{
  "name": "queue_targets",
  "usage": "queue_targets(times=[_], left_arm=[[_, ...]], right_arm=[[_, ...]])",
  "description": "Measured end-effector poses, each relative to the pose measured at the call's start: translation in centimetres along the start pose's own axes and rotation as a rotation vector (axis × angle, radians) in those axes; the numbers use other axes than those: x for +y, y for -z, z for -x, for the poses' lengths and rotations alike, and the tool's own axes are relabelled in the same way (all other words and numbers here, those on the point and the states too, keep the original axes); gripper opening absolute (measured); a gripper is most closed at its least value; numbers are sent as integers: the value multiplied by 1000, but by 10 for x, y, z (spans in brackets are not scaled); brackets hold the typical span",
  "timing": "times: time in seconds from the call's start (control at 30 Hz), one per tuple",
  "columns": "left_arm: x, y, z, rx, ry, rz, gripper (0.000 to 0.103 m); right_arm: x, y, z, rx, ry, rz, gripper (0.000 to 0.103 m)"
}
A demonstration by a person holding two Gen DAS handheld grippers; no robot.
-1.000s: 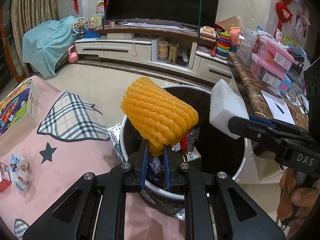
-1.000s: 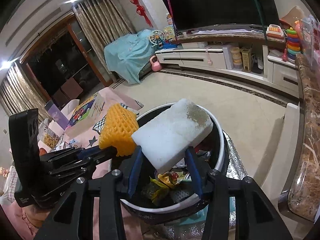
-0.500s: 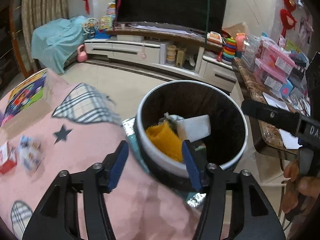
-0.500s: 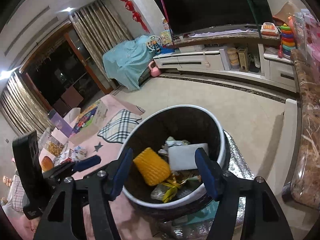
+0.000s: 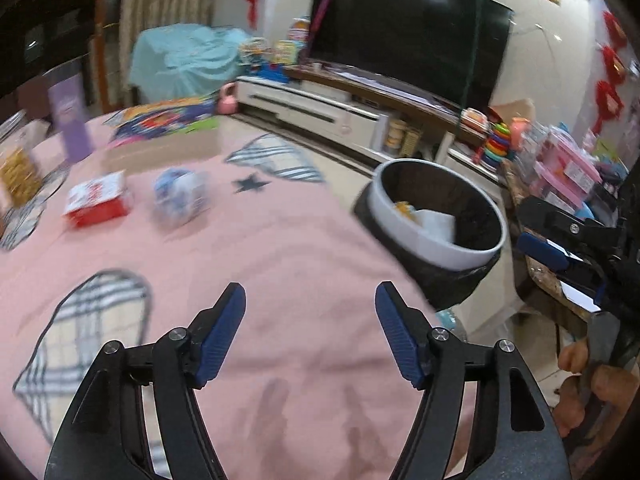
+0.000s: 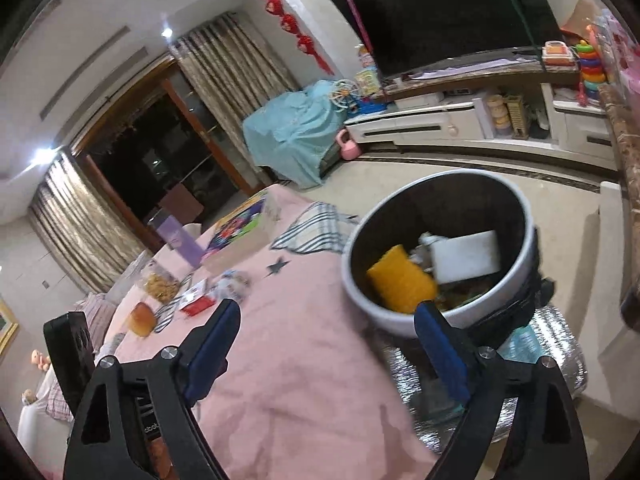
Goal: Collect trash
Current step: 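Move both open grippers back over the table clutter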
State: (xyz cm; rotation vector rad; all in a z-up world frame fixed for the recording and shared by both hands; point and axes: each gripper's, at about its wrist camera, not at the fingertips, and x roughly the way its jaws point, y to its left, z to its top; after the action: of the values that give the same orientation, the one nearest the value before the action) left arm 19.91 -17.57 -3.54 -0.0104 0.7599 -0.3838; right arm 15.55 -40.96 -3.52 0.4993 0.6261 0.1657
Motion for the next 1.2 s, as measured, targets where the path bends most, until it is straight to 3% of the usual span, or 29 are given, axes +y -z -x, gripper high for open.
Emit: queue_targets(times=[0.33,0.63,0.83,1.2], left_arm=[[81,39,36,11,-166,155,70],[136,52,56,5,-295,267,71],[162,50,56,2,-303,211,74],[207,34,26,57,-237,188,74]], right_arm=[[54,32,-41,106,-113,49,94],[92,52,-75,188,-176,90,94],[99,56,-83,171,-149,86,94],[121,64,-113,168,-71,89,94]])
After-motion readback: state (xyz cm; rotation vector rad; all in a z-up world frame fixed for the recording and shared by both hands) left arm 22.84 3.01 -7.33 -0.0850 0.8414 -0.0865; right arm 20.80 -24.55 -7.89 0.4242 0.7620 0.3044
